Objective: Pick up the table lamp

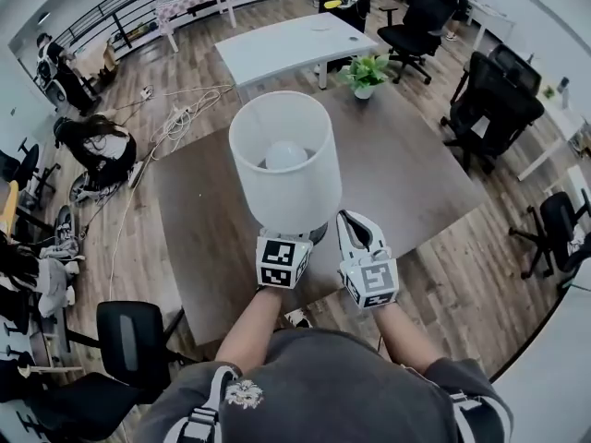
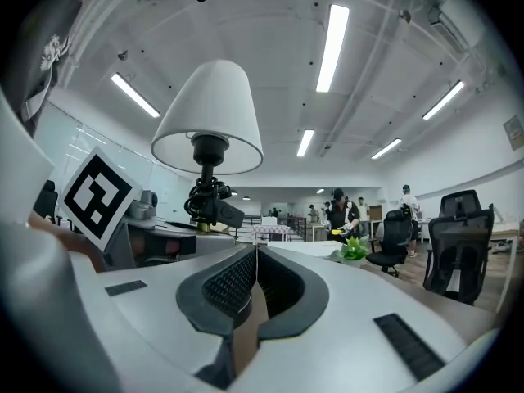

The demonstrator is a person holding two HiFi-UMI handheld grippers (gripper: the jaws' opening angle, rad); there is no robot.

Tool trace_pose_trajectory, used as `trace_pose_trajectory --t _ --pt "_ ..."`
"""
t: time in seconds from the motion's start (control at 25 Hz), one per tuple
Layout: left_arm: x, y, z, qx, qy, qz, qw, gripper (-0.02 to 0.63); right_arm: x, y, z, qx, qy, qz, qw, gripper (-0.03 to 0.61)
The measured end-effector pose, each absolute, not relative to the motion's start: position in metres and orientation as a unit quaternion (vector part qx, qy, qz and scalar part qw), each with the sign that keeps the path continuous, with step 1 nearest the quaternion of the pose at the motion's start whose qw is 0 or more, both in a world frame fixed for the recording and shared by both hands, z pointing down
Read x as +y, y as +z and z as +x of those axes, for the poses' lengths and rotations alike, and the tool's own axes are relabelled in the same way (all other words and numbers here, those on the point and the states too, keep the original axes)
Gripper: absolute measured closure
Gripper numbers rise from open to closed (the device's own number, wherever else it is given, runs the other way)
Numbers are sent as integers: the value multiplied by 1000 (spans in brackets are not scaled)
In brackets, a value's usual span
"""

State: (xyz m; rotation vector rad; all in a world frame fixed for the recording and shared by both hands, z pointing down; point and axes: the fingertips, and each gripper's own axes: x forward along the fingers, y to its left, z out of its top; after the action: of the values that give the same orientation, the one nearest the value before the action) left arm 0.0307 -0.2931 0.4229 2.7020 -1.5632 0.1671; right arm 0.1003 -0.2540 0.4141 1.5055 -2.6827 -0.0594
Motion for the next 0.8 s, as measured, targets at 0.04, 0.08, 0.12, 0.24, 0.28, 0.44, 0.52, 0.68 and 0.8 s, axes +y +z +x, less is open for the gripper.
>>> trace_pose_trajectory --t 0.04,0.08,0.12,0.24,0.28,0.44,0.52,0.68,0.8 --pt "-294 417 31 -499 53 865 5 557 -257 408 100 -872 -24 488 30 552" --pt "-295 412 31 -498 52 865 3 557 -260 402 100 -873 -28 487 27 552" --pt "-296 407 30 -498 50 866 1 557 -262 396 100 -873 -32 486 24 551" --pt "-300 394 24 -501 47 864 -2 557 -270 380 97 -873 -36 485 13 551" --pt "-301 391 22 -502 47 864 -2 557 -273 376 96 -874 -38 485 12 551" --pt "-300 389 17 -505 45 862 0 557 -275 368 94 -874 -51 483 14 552" --pt "-300 391 16 -505 44 862 2 557 -275 364 93 -873 -57 485 9 552" --pt "-298 396 11 -506 46 861 3 557 -277 365 86 -873 -61 484 5 552" --pt "-297 396 7 -507 47 861 0 557 -278 366 80 -873 -62 484 7 552"
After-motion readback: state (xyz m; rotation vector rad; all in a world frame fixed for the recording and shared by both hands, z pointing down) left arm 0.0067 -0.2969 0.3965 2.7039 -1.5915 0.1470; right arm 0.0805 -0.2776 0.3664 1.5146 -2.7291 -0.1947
